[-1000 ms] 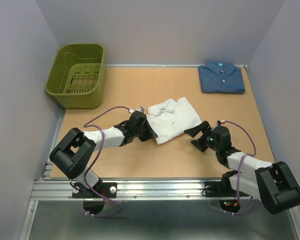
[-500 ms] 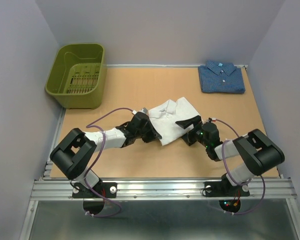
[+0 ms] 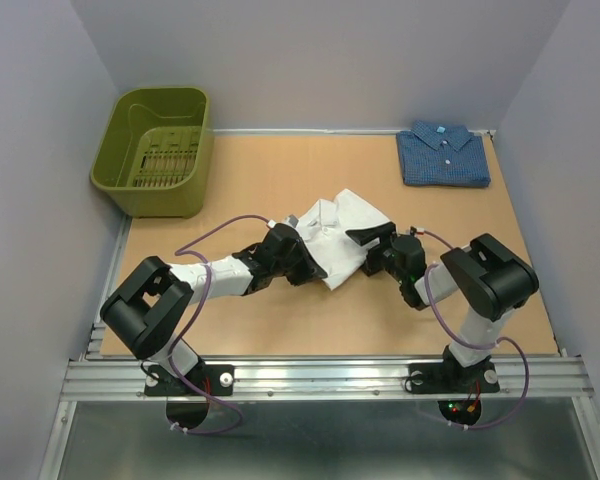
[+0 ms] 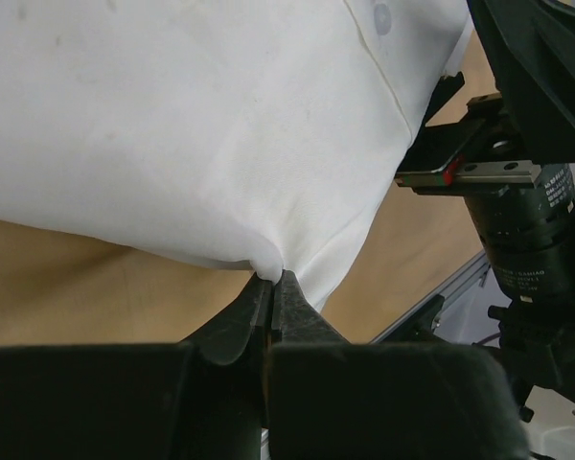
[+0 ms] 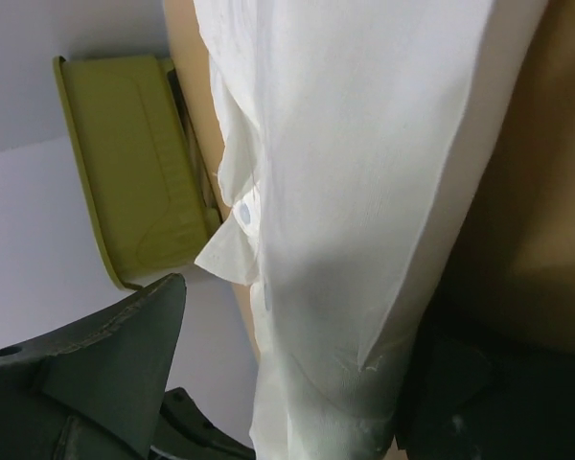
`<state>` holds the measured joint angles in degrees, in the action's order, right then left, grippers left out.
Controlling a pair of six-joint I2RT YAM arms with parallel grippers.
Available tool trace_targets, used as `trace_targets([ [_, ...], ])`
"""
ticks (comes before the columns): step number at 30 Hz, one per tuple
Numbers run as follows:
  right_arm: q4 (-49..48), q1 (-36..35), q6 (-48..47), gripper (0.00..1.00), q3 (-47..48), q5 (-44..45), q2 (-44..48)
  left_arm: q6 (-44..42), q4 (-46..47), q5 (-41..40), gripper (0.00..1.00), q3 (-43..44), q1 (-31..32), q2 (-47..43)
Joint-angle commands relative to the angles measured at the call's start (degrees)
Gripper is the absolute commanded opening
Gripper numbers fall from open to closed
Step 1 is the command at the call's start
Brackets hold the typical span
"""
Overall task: Fold and stack the long sleeve shirts
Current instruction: Neatly place the folded shirt to the corner
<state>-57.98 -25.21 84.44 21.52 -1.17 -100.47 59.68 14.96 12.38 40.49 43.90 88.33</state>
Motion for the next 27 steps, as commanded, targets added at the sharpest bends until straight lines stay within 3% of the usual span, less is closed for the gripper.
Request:
trace_targets([
  [1,8.06,-0.36,-3.66,0.77,0.80,3.73,-5.26,-0.88,2.00,2.64,0.00,1.43,0.49,-0.53],
  [4,7.79,-0.36,-5.60,0.61,1.51,3.10,-5.88,-1.41,1.91,3.35,0.00,1.08,0.40,-0.44],
  [5,7.70,-0.28,-6.13,0.49,1.68,2.93,-5.97,-1.67,1.74,3.44,0.00,1.00,0.40,-0.44],
  [8,7.70,-0.28,-8.24,0.28,1.68,2.84,-5.44,-2.02,1.30,3.61,0.00,0.64,0.13,-0.88],
  [9,7.70,-0.36,-8.77,0.16,1.68,2.93,-5.01,-2.11,1.30,3.53,0.00,0.56,0.05,-1.14],
  [11,7.79,-0.28,-11.21,0.06,2.12,2.93,-4.48,-2.46,0.43,2.92,0.07,0.55,-0.22,-2.02],
  [12,7.79,-0.28,-12.19,0.01,2.73,2.84,-3.95,-2.90,-0.02,2.56,0.17,0.55,-0.39,-2.46],
  [18,9.28,0.60,-20.80,0.00,6.51,2.49,-2.54,-7.81,-5.90,-0.51,0.67,1.61,-4.60,-8.34],
  [22,15.42,1.48,-28.61,0.01,12.31,3.27,-2.37,-14.75,-11.87,-2.44,0.79,4.23,-13.55,-13.71],
  [27,26.06,3.06,-37.41,0.01,23.01,6.61,-3.77,-30.21,-21.28,-8.77,0.82,12.93,-24.37,-17.93],
])
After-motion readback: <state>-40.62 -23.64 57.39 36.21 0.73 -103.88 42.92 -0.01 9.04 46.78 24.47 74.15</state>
